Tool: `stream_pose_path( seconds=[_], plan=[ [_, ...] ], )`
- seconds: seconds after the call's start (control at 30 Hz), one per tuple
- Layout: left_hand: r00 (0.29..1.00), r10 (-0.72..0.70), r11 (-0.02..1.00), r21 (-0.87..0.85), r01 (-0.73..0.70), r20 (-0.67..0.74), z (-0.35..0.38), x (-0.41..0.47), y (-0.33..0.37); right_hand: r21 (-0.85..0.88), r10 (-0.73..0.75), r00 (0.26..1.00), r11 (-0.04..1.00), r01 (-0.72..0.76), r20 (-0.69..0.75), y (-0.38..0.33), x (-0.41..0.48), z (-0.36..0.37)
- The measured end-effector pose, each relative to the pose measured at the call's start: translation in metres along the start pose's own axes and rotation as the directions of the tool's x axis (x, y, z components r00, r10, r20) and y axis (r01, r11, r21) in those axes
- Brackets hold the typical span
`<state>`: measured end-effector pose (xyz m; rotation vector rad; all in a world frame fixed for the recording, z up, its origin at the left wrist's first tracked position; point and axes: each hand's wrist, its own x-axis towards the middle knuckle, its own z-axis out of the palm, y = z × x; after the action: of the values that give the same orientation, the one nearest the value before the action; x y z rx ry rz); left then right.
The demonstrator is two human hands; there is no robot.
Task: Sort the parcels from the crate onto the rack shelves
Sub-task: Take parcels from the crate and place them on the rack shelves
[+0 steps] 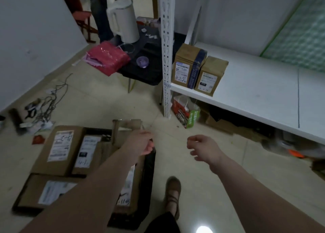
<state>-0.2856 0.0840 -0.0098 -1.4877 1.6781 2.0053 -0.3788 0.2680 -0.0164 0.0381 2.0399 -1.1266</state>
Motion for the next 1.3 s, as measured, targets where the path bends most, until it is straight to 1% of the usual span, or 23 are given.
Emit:
stream_pose_path(
  seconds=[0.1,0.17,0.23,0.33,0.37,0.47,0.57,0.7,0.77,0.83,0.9,1.03,1.1,1.17,1.23,1.3],
  plan=[
    [0.997,0.024,0.997,0.069,-0.019,-0.071,-0.035,-0.037,-0.043,-0.117,0.013,1.000,0.993,-0.010,0.018,0.047,-0.039,0.015],
    [0.990,0.033,0.991,0.135,-0.014,-0.136,-0.057,-0.060,-0.066,-0.236,0.020,0.999,0.972,-0.010,0.038,0.071,-0.062,0.025],
    [0.973,0.084,0.977,0.211,-0.037,-0.216,-0.079,-0.080,-0.085,-0.374,0.028,0.998,0.927,-0.005,0.056,0.084,-0.084,0.034],
    [0.947,0.123,0.966,0.255,-0.046,-0.296,-0.110,-0.101,-0.102,-0.505,0.012,0.996,0.863,0.032,0.084,0.090,-0.109,0.050],
    [0.944,0.128,0.965,0.259,-0.048,-0.303,-0.121,-0.108,-0.104,-0.536,-0.005,0.995,0.843,0.056,0.096,0.088,-0.115,0.057],
    [0.967,0.113,0.936,0.352,-0.026,-0.229,-0.150,-0.113,-0.106,-0.561,-0.020,0.993,0.824,0.080,0.113,0.078,-0.122,0.076],
    [0.984,0.083,0.912,0.410,-0.011,-0.159,-0.173,-0.109,-0.105,-0.575,-0.022,0.994,0.815,0.078,0.104,0.057,-0.118,0.096],
    [0.994,0.101,0.882,0.466,-0.070,-0.041,-0.198,-0.091,-0.100,-0.549,-0.015,0.999,0.835,0.039,0.048,0.027,-0.100,0.139],
    [0.995,0.098,0.874,0.478,-0.085,-0.002,-0.214,-0.078,-0.097,-0.503,0.013,1.000,0.864,-0.008,0.005,0.015,-0.092,0.166],
    [0.995,0.094,0.851,0.516,-0.099,0.036,-0.233,-0.060,-0.097,-0.487,0.051,0.999,0.872,-0.053,-0.016,0.008,-0.086,0.198],
    [0.995,0.067,0.816,0.569,-0.098,0.076,-0.250,-0.043,-0.099,-0.499,0.084,0.996,0.862,-0.091,-0.037,0.009,-0.080,0.231],
    [0.981,-0.004,0.757,0.642,-0.123,0.192,-0.267,-0.018,-0.102,-0.530,0.143,0.977,0.823,-0.206,-0.158,0.022,-0.065,0.281],
    [0.970,-0.028,0.718,0.681,-0.148,0.240,-0.270,-0.009,-0.103,-0.522,0.176,0.962,0.811,-0.262,-0.209,0.028,-0.059,0.296],
    [0.956,-0.061,0.639,0.747,-0.183,0.287,-0.273,0.000,-0.108,-0.495,0.219,0.942,0.807,-0.321,-0.254,0.036,-0.054,0.306],
    [0.940,-0.094,0.570,0.792,-0.218,0.327,-0.276,0.006,-0.113,-0.480,0.273,0.924,0.794,-0.374,-0.267,0.043,-0.052,0.314],
    [0.924,-0.111,0.557,0.793,-0.246,0.365,-0.276,0.010,-0.118,-0.502,0.306,0.906,0.757,-0.417,-0.292,0.046,-0.051,0.321]
  ],
)
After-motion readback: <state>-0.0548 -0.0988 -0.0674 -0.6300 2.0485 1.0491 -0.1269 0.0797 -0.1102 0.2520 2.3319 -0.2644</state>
